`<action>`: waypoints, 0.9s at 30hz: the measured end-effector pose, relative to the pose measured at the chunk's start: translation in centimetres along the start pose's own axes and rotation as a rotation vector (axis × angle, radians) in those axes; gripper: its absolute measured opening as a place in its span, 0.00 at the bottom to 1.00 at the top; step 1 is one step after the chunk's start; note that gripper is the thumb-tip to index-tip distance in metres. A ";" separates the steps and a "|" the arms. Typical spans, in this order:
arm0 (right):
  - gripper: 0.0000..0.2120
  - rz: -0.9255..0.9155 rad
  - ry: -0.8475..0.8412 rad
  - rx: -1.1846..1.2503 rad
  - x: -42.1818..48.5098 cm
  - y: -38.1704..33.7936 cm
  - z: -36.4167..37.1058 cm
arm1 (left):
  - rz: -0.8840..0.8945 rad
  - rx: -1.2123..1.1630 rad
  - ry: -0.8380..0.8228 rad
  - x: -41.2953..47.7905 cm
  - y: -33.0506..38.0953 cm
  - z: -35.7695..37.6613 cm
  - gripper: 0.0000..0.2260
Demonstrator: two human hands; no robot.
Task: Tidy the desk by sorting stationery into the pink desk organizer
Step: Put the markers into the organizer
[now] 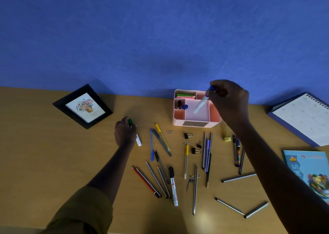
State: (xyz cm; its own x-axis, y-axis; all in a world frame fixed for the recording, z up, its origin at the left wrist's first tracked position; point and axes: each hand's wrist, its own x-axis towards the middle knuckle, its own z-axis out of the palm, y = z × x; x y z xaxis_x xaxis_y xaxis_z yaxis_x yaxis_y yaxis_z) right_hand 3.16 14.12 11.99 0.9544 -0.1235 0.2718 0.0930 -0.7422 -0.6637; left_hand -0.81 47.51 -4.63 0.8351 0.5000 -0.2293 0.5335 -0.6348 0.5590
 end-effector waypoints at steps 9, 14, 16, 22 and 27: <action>0.10 -0.227 -0.003 -0.063 2.3 -1.8 3.9 | 0.036 -0.012 -0.046 0.3 -0.3 -0.4 0.22; 0.10 -0.270 -0.079 -0.102 1.9 -0.6 6.1 | 0.063 -0.054 -0.054 -0.1 -0.3 -0.7 0.22; 0.12 -0.248 -0.110 -0.107 1.7 -0.2 6.8 | 0.077 -0.062 -0.054 -0.2 -0.4 -0.9 0.22; 0.08 -0.248 -0.167 -0.135 1.2 0.8 7.8 | 0.113 -0.097 -0.050 -0.4 -0.3 -1.4 0.21; 0.05 -0.250 -0.293 -0.231 1.1 1.9 8.6 | 0.137 -0.136 -0.047 -0.5 0.1 -1.9 0.21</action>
State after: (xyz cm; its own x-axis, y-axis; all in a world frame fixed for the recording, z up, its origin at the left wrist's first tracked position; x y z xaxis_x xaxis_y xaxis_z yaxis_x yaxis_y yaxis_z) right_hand 6.80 18.20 5.06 0.9540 0.2451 0.1729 0.2965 -0.8575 -0.4205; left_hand -1.41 48.30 -2.90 0.9056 0.3845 -0.1791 0.3943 -0.6076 0.6894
